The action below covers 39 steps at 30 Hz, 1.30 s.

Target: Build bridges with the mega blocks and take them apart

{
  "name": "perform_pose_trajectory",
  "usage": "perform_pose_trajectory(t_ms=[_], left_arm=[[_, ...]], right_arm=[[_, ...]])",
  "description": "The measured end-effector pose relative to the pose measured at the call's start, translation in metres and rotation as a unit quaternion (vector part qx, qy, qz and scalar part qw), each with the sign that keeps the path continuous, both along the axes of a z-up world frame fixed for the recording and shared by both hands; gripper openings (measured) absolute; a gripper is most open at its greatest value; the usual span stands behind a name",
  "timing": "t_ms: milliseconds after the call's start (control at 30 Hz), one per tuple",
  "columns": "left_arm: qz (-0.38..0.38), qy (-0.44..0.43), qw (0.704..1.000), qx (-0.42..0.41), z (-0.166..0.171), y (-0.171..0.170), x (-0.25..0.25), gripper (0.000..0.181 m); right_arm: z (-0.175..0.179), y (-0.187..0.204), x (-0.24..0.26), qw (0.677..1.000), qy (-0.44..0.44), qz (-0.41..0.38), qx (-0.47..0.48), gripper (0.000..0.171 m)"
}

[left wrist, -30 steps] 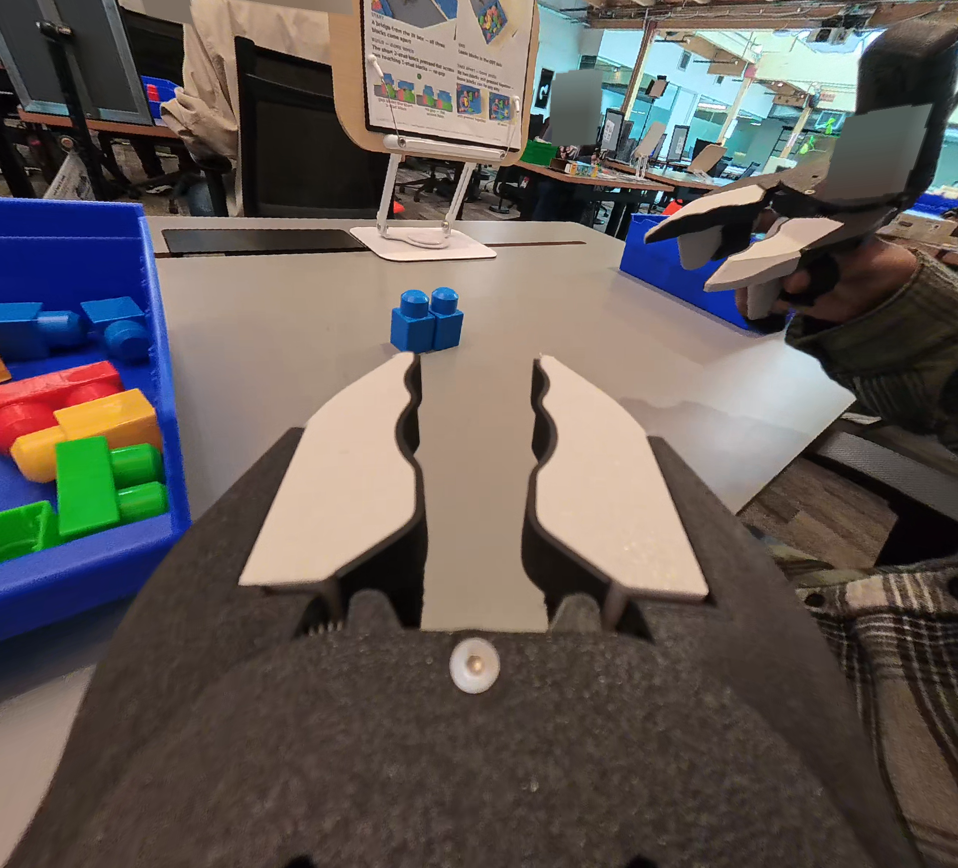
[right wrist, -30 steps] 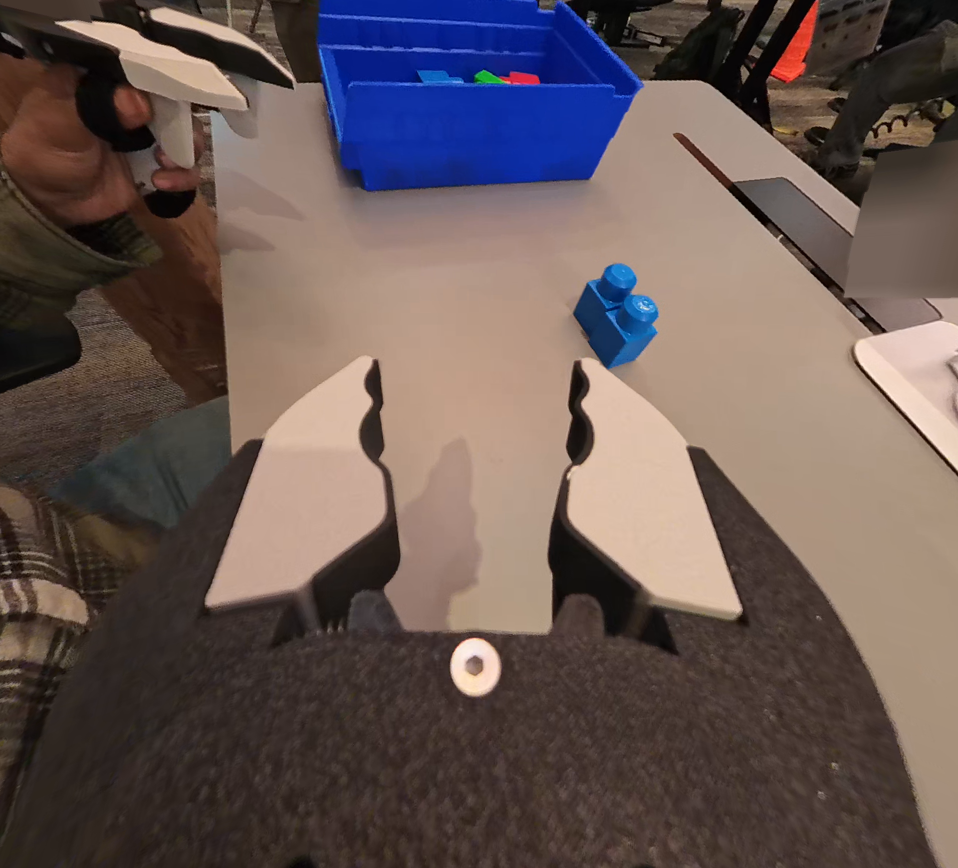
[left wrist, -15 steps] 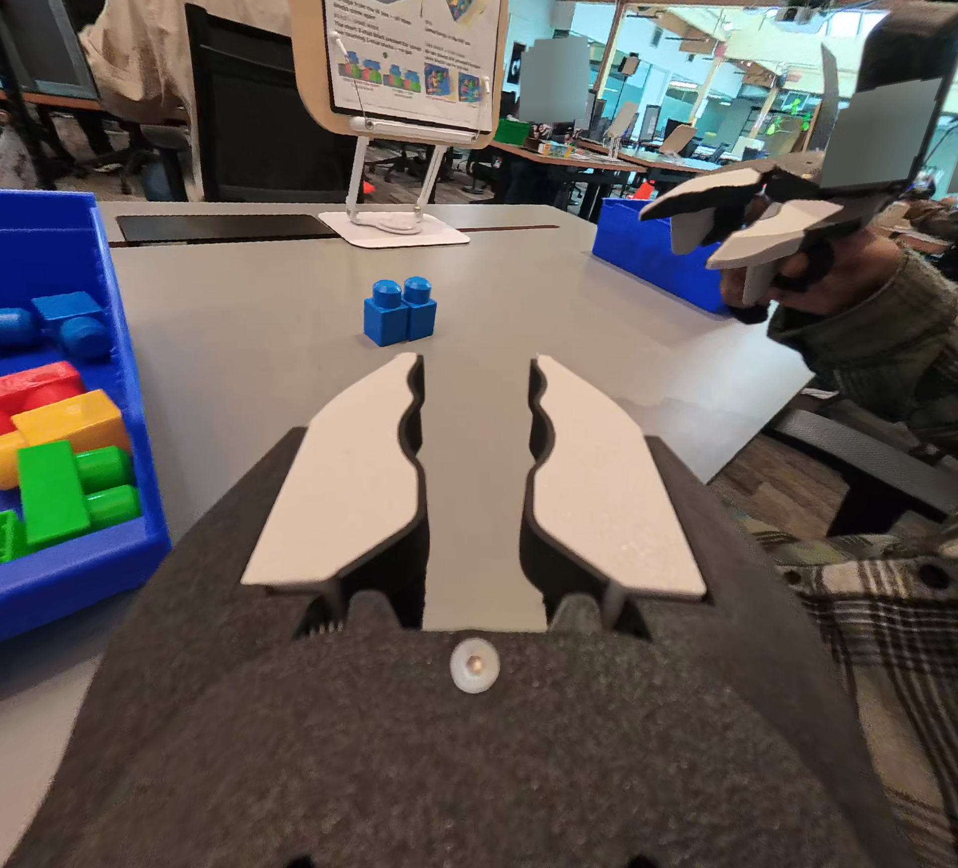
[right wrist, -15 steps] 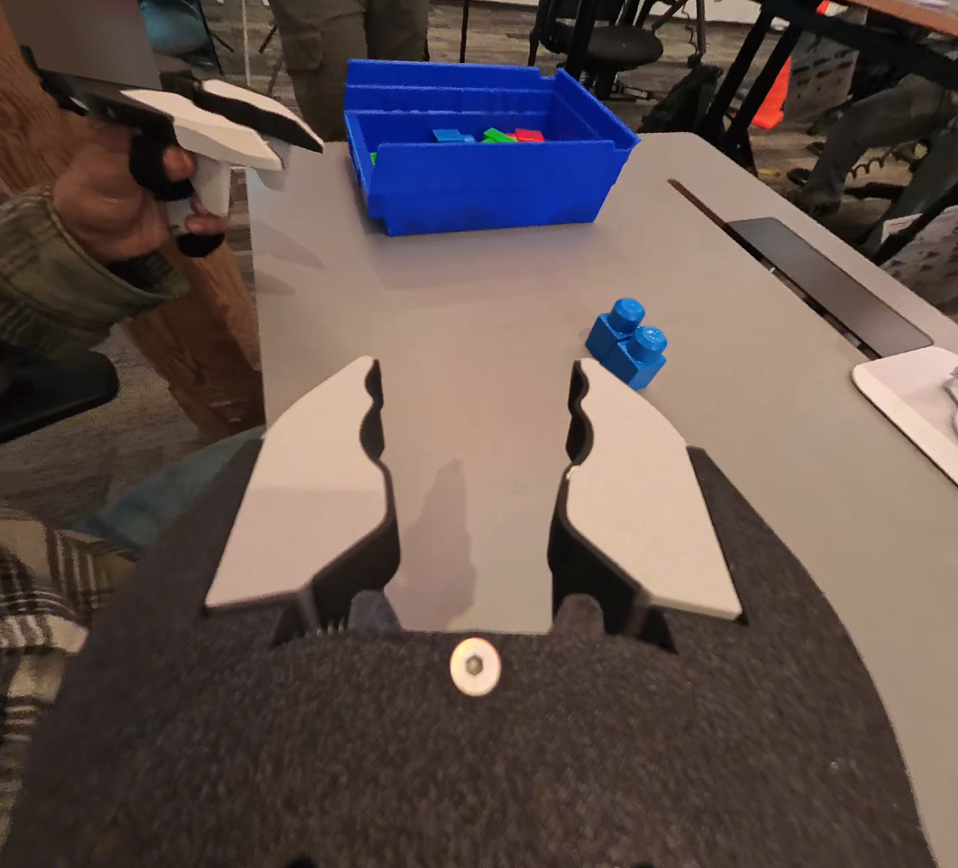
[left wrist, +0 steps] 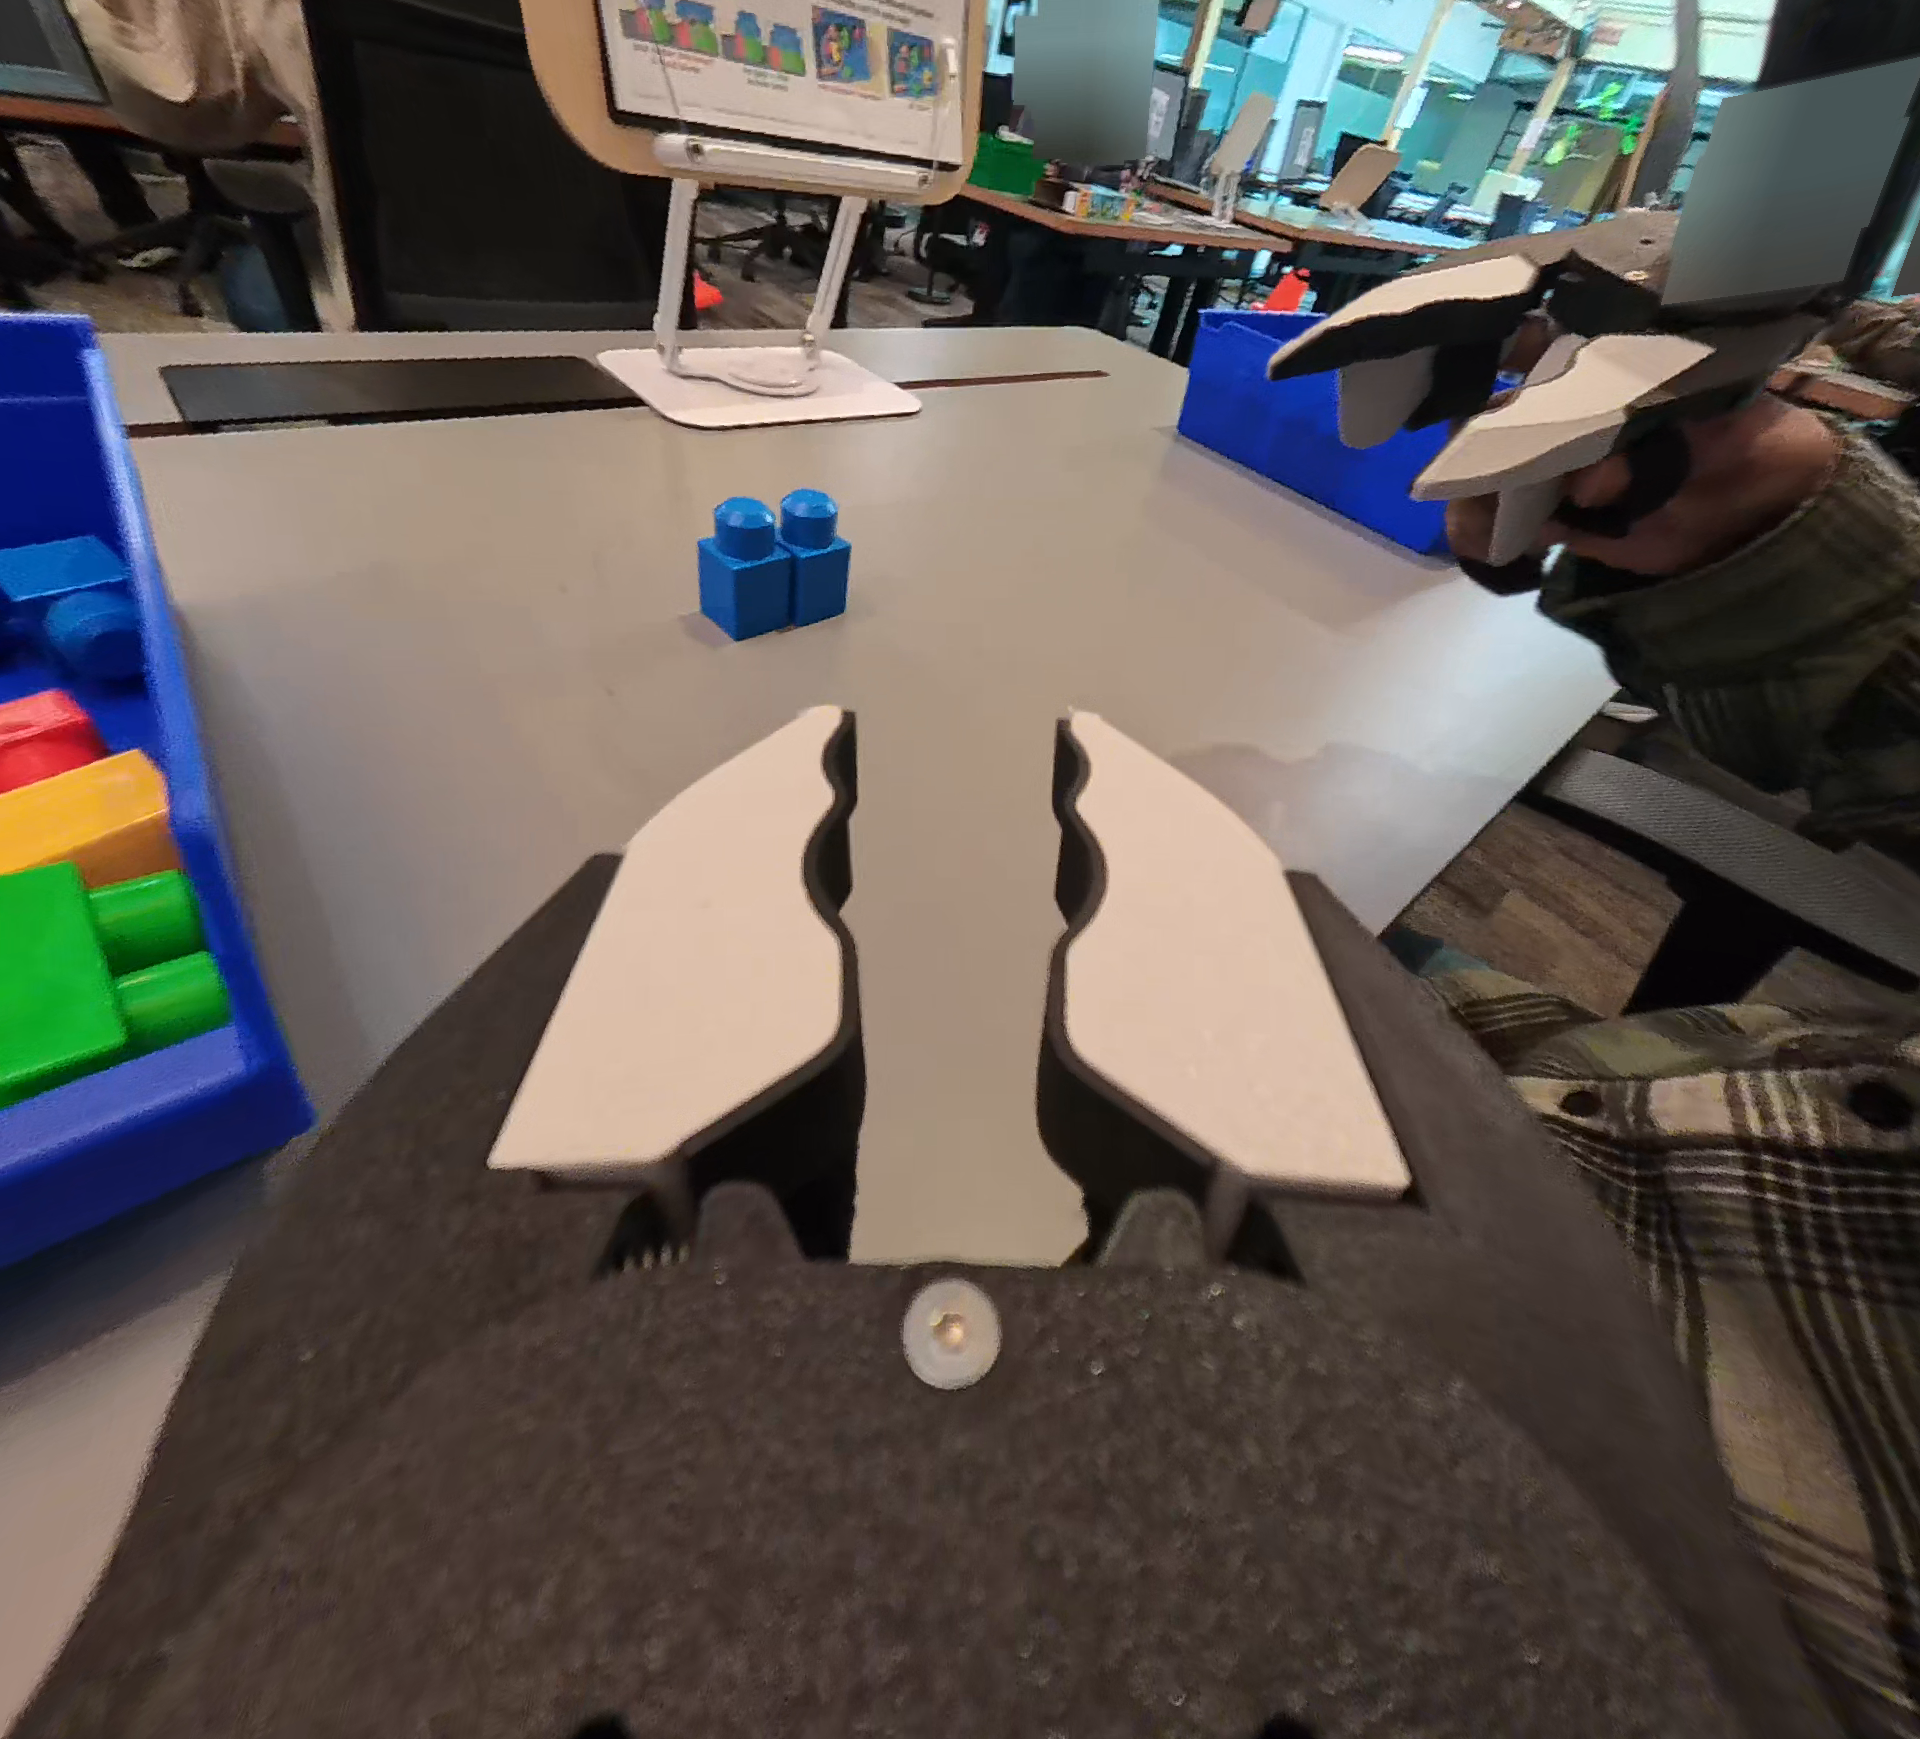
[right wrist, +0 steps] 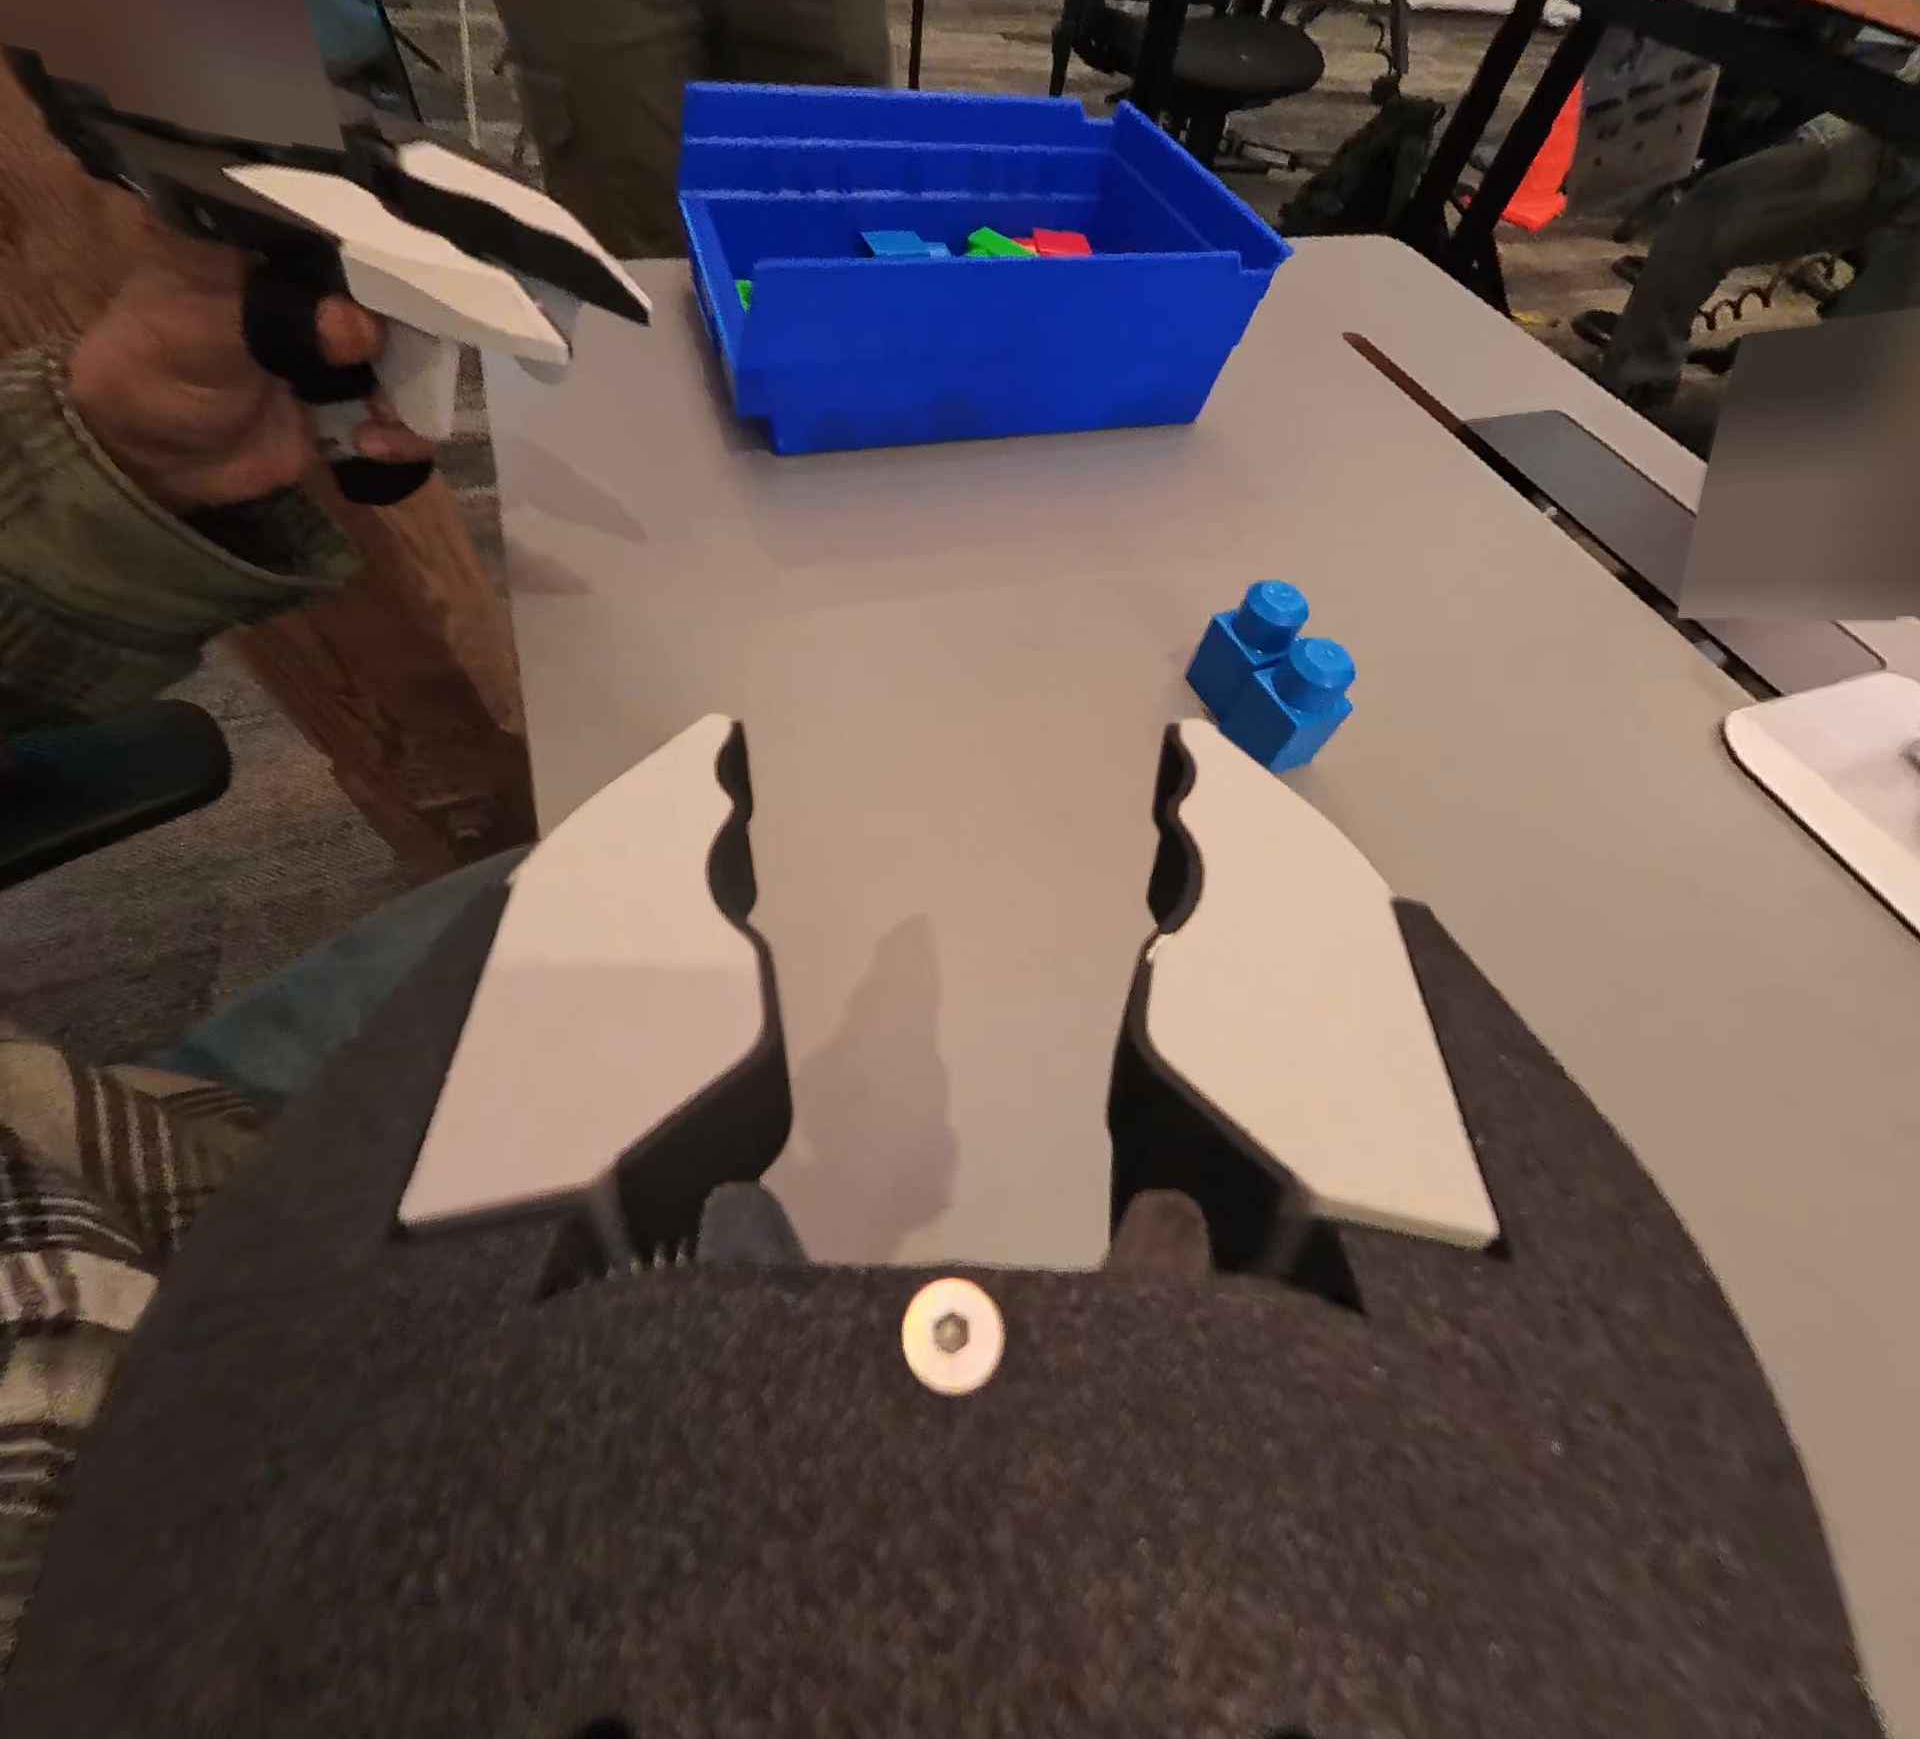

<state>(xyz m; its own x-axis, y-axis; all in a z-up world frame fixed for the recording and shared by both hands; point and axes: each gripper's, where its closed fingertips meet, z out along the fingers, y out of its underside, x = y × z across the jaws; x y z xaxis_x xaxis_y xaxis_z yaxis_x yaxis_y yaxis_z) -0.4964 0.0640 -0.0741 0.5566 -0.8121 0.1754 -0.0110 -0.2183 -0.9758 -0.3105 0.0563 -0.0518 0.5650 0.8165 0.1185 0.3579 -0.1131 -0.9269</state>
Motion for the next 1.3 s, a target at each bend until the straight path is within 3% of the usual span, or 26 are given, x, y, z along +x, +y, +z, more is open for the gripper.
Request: perform_pose_trajectory(t_ms=[433, 633, 700, 800, 933, 1033, 1133, 1300], left_arm=[[-0.007, 0.02, 1.0, 0.003, -0.005, -0.002, 0.005, 0.034], [0.035, 0.032, 0.999, 0.002, -0.009, 0.006, -0.011, 0.035], [0.072, 0.057, 0.996, 0.003, -0.003, 0.016, -0.029, 0.035], [0.14, 0.068, 0.988, 0.014, 0.032, 0.043, -0.067, 0.032], [0.129, 0.154, 0.979, -0.036, 0.051, 0.1, -0.103, 0.033], [0.115, 0.243, 0.951, -0.153, 0.02, 0.147, -0.125, 0.035], [0.098, 0.249, 0.928, -0.257, -0.017, 0.179, -0.13, 0.036], [0.111, 0.256, 0.902, -0.329, -0.063, 0.206, -0.132, 0.042]], right_arm=[[-0.004, -0.006, 0.003, 1.0, -0.016, 0.007, 0.003, 0.071], [-0.012, -0.006, 0.016, 1.0, -0.019, 0.003, 0.006, 0.071], [-0.015, -0.003, 0.022, 1.0, -0.01, 0.004, 0.001, 0.07], [-0.016, 0.003, 0.033, 1.0, -0.005, 0.004, -0.005, 0.07], [-0.02, 0.012, 0.044, 1.0, -0.014, 0.004, -0.019, 0.07], [-0.021, 0.019, 0.049, 1.0, -0.006, -0.002, -0.02, 0.069], [-0.024, 0.027, 0.048, 1.0, 0.011, -0.006, -0.029, 0.069], [-0.033, 0.032, 0.045, 0.999, -0.007, 0.002, -0.041, 0.069]])
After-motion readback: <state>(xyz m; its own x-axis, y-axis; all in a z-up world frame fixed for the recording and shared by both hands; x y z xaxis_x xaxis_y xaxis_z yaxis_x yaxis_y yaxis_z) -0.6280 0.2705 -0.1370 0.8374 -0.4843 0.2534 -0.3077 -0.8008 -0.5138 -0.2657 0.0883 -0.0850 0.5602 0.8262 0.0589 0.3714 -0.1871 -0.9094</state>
